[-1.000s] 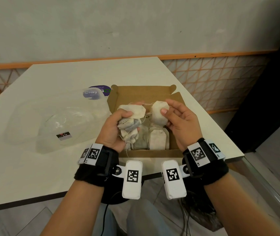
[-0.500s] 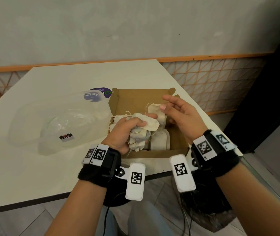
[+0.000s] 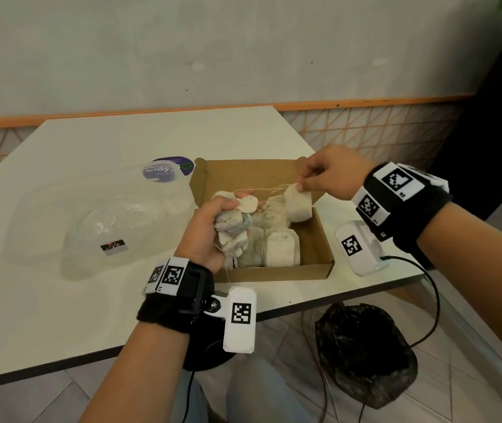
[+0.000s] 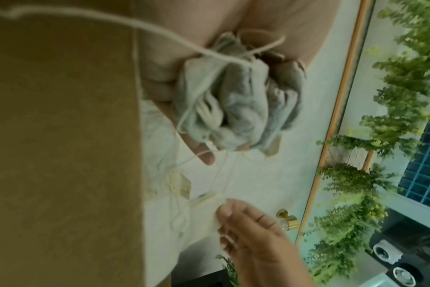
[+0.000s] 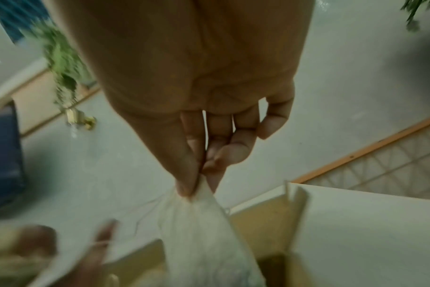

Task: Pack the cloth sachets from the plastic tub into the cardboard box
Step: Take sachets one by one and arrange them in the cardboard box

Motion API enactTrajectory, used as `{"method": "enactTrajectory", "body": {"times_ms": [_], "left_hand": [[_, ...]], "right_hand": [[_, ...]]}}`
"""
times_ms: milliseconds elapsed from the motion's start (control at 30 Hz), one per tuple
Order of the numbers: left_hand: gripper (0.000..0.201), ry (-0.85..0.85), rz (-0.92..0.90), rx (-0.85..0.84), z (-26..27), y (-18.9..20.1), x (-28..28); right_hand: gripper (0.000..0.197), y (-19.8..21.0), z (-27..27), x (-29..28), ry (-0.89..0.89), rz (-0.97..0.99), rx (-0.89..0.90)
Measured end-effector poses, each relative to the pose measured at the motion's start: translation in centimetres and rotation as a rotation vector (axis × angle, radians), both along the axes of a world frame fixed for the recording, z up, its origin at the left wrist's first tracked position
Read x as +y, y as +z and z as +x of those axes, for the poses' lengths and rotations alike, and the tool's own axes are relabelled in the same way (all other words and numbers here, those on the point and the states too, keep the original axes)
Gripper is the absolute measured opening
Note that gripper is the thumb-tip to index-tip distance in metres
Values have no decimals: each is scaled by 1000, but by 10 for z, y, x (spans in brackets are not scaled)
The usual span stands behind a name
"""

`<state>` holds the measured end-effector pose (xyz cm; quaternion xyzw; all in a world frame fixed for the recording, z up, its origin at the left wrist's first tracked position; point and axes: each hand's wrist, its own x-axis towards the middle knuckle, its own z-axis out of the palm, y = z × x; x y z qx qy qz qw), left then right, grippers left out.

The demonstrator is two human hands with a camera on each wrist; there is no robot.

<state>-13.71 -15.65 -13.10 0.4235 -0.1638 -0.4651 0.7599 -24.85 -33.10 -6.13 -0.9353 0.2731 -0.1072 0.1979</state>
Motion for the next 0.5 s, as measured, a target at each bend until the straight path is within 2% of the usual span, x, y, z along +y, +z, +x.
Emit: {"method": "enactTrajectory", "body": {"times_ms": [100, 167, 267, 500], "left_hand": [[11, 43, -133, 65, 5, -1, 2], [13, 61, -210, 103, 7, -2, 3], [16, 90, -240, 113, 9, -4, 3], [27, 104, -271, 157, 13, -7, 2]], "right_hand": [[18, -11, -4, -13, -51, -2, 87], [19, -16, -7, -19, -82, 45, 56], [19, -15, -12, -22, -86, 112, 4], [3, -2, -16, -14, 3, 207, 145]]}}
